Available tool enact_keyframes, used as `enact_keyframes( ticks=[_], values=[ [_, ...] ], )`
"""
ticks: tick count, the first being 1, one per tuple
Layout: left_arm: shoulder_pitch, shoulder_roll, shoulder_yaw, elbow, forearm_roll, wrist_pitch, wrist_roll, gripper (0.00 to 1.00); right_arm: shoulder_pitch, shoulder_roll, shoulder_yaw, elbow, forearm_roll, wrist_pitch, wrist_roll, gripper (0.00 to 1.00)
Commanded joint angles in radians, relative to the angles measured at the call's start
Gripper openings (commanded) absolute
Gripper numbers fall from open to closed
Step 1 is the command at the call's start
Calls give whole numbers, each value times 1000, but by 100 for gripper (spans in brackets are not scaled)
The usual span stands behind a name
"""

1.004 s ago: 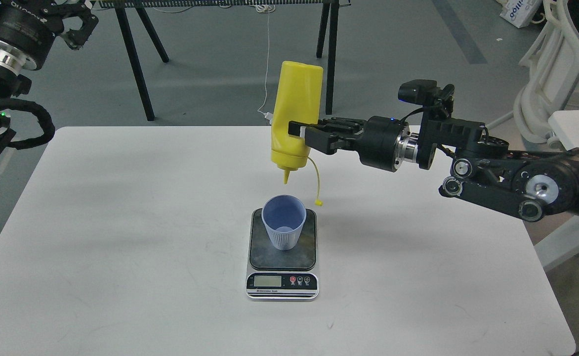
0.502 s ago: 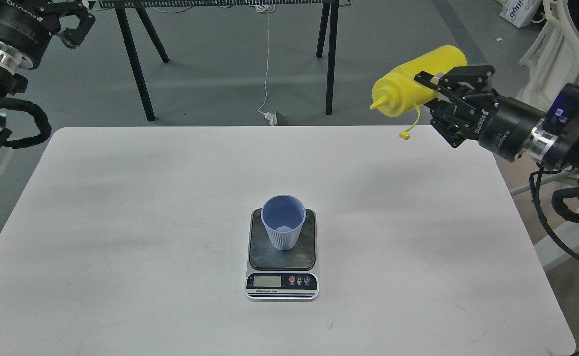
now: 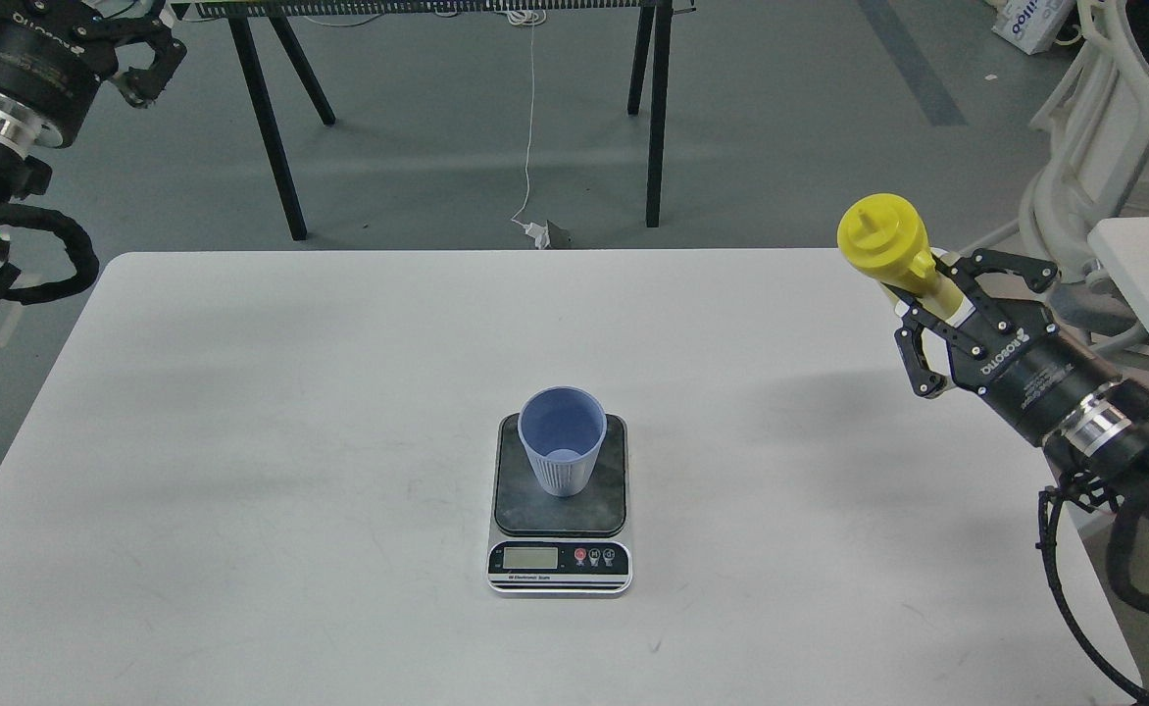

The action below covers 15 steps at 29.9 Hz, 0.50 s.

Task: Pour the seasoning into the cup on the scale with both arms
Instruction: 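Turn the bottle upright and carry it back toward its spot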

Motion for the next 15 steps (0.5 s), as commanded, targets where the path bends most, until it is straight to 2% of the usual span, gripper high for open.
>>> enact_keyframes(
  ticks=[1,5,10,15],
  values=[
    [3,0,0,-7,0,2,0,100,-115,26,32,-17,4,0,2,31],
    [3,0,0,-12,0,5,0,100,-227,107,111,-55,4,0,2,31],
    [8,2,0,-21,0,8,0,100,-341,134,250,-50,-1,0,2,32],
    [33,17,-2,-37,0,8,-2,100,-372,220,279,-98,-41,0,2,33]
  ],
)
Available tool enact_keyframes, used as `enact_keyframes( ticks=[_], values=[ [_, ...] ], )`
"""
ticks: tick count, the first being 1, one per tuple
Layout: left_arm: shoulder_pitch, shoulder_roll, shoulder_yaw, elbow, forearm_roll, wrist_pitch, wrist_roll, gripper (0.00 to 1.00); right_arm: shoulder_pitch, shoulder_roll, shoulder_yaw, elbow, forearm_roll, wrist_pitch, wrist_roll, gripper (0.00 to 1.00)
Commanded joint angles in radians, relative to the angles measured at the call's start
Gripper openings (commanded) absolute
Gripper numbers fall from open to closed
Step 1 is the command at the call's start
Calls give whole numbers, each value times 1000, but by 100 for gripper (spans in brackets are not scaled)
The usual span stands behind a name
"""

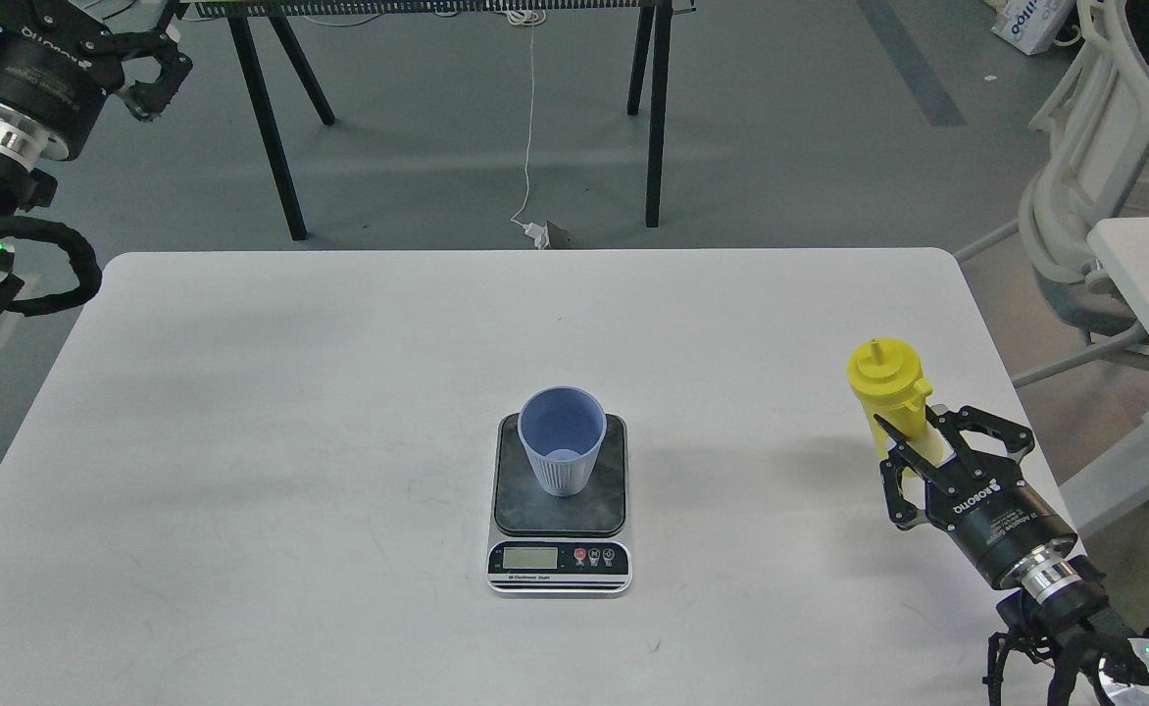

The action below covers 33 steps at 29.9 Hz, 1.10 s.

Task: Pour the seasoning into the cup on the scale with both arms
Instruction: 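Turn the bottle upright and carry it back toward its spot, then lower the yellow bottle onto the table and open the right gripper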

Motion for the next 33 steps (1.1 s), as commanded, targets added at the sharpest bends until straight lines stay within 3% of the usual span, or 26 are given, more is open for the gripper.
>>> enact_keyframes(
  ticks=[1,6,19,33],
  values=[
    [10,9,-1,-18,1,2,0,100,-10,65,15,-38,-31,0,0,34],
    [12,12,-1,-27,0,3,0,100,-10,125,13,-89,-64,0,0,36],
    [12,33,1,-40,0,13,0,100,-25,127,17,-133,-96,0,0,37],
    [15,177,71,-196,7,45,7,100,-67,231,139,-132,-162,0,0,37]
  ],
)
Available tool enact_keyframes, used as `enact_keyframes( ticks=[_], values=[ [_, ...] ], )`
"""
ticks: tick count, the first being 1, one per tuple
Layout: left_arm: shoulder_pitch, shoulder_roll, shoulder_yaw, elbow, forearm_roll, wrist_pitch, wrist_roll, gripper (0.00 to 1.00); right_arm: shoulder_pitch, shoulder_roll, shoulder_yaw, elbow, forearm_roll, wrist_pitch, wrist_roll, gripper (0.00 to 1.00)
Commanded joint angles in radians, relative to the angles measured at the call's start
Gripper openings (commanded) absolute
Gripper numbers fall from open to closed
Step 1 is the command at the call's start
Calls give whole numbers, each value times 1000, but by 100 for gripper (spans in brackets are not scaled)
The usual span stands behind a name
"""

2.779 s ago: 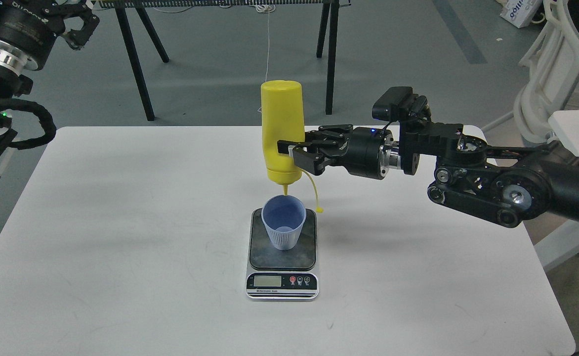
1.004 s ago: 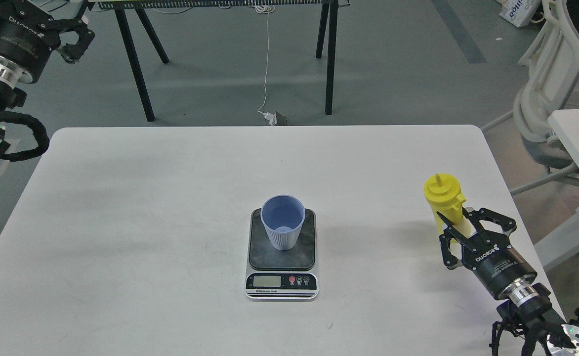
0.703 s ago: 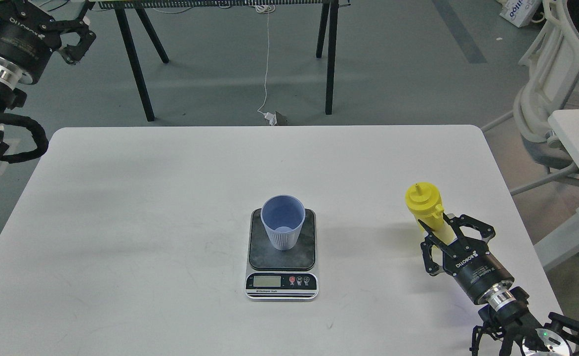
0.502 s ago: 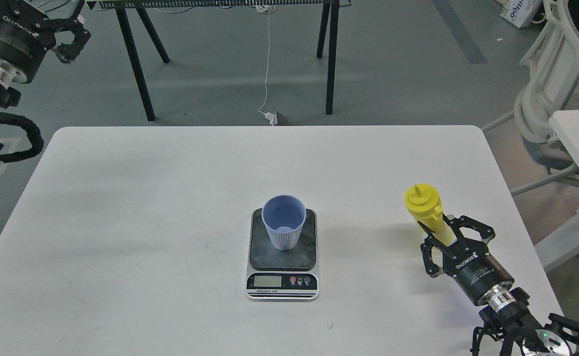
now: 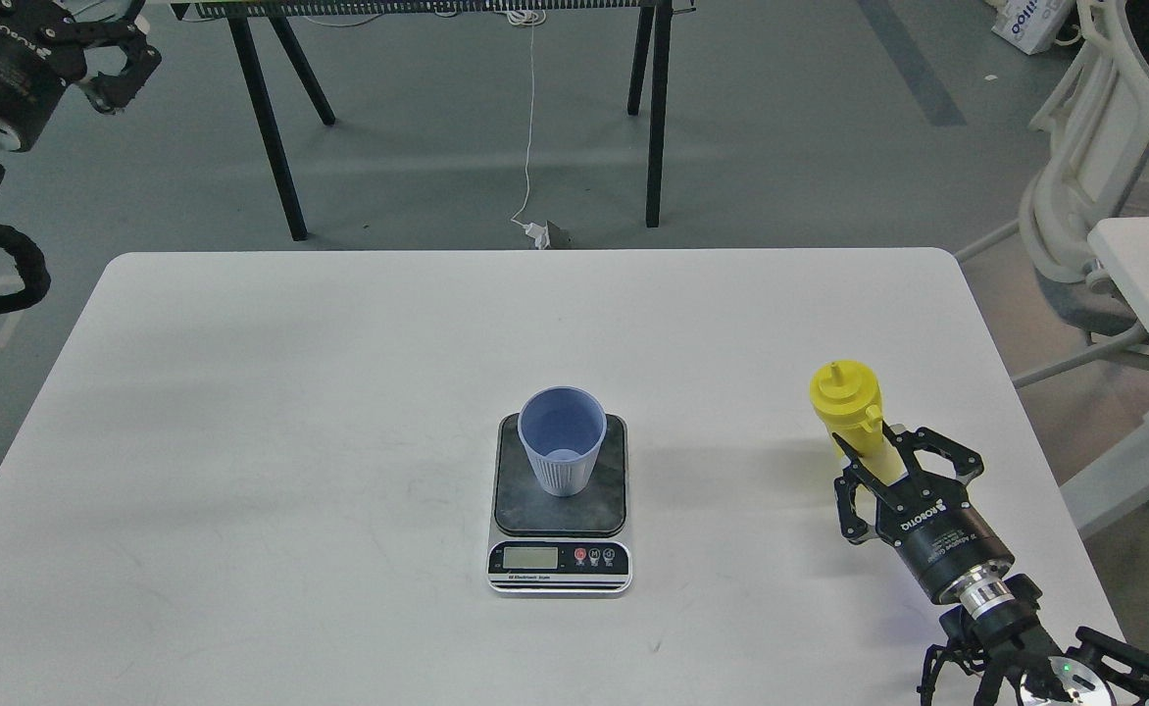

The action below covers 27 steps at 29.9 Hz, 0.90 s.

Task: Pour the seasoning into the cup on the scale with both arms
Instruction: 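Lower the yellow bottle onto the table and open the right gripper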

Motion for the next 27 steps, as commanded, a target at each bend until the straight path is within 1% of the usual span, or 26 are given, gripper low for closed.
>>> enact_keyframes(
  ticks=[1,9,17,24,27],
  values=[
    [0,42,43,-35,2,1,-1,100,-3,35,22,5,-17,0,0,37],
    [0,96,83,-69,2,1,1,100,-9,109,57,17,-21,0,0,37],
    [0,128,95,-98,3,8,2,100,-78,149,109,17,-24,0,0,38],
    [0,147,97,-107,3,8,1,100,-124,158,138,17,-24,0,0,45],
    [0,150,97,-107,3,8,2,100,-139,159,147,17,-24,0,0,45]
  ],
)
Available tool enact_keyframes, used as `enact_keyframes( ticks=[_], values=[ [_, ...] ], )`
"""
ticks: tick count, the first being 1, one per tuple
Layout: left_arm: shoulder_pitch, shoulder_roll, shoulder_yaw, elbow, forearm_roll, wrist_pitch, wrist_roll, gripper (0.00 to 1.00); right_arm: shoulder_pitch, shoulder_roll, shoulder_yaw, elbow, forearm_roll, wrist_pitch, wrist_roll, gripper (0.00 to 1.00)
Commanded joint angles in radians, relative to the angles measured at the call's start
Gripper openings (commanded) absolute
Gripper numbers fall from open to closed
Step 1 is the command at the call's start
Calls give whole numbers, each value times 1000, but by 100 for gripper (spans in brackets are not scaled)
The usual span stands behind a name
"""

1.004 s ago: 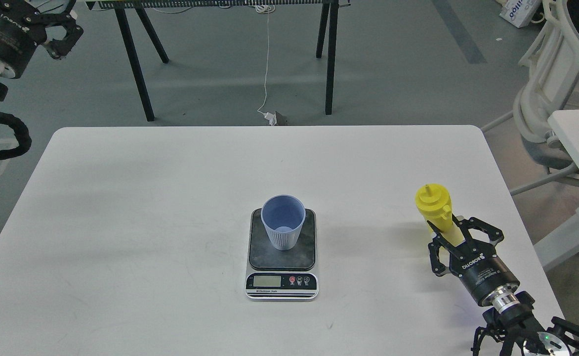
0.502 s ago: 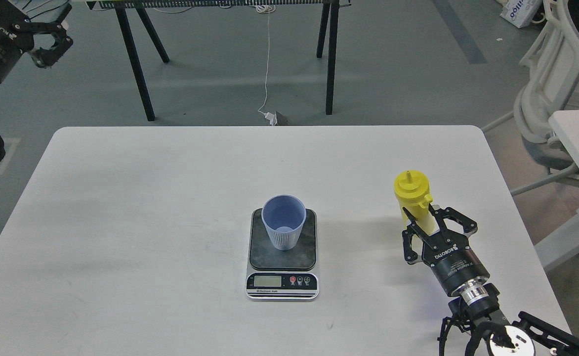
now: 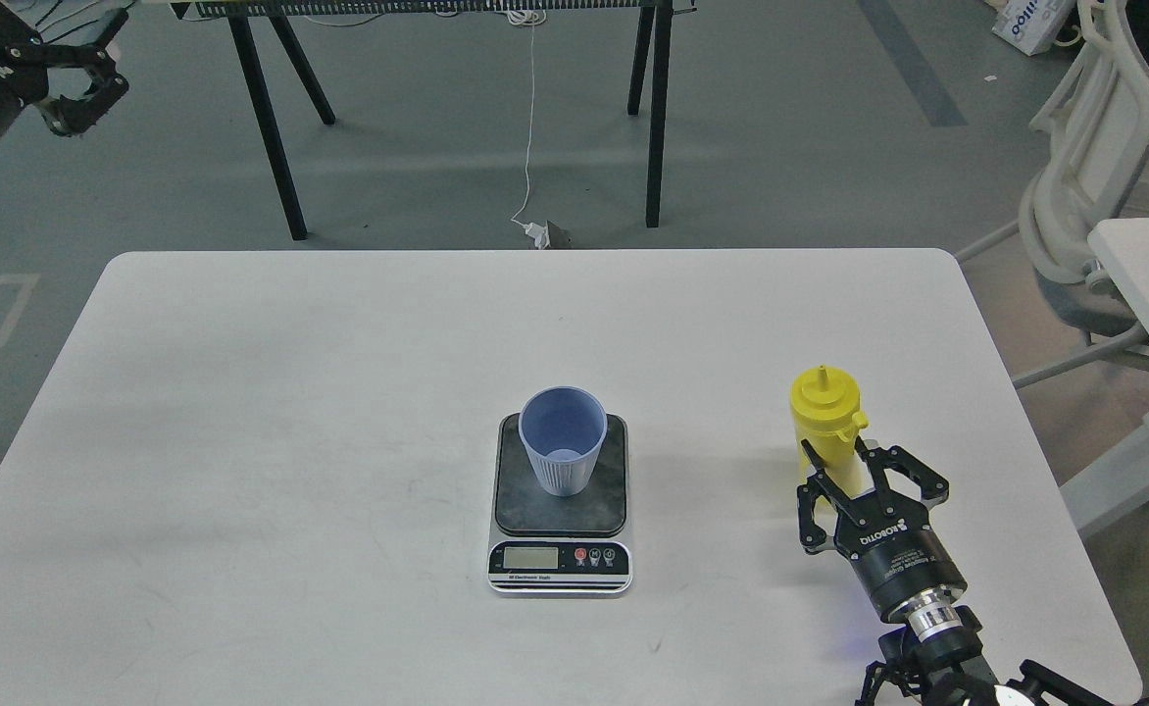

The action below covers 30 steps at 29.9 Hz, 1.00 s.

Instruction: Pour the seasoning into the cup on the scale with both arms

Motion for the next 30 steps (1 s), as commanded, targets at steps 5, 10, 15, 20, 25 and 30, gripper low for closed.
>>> enact_keyframes(
  ticks=[5,10,15,20,25,30],
  values=[
    [0,6,0,-10,0,0,0,100,-31,1,14,0,0,0,0,48],
    [-2,7,0,-19,0,0,0,100,-60,1,40,0,0,0,0,72],
    [-2,10,0,-21,0,0,0,100,-80,1,43,8,0,0,0,84],
    [-2,17,0,-24,0,0,0,100,-115,1,45,17,0,0,0,96],
    [-2,24,-2,-41,0,0,0,100,-182,-12,42,42,0,0,0,98],
    [0,29,-5,-41,0,-2,-3,100,-268,-65,42,42,-20,0,0,98]
  ],
)
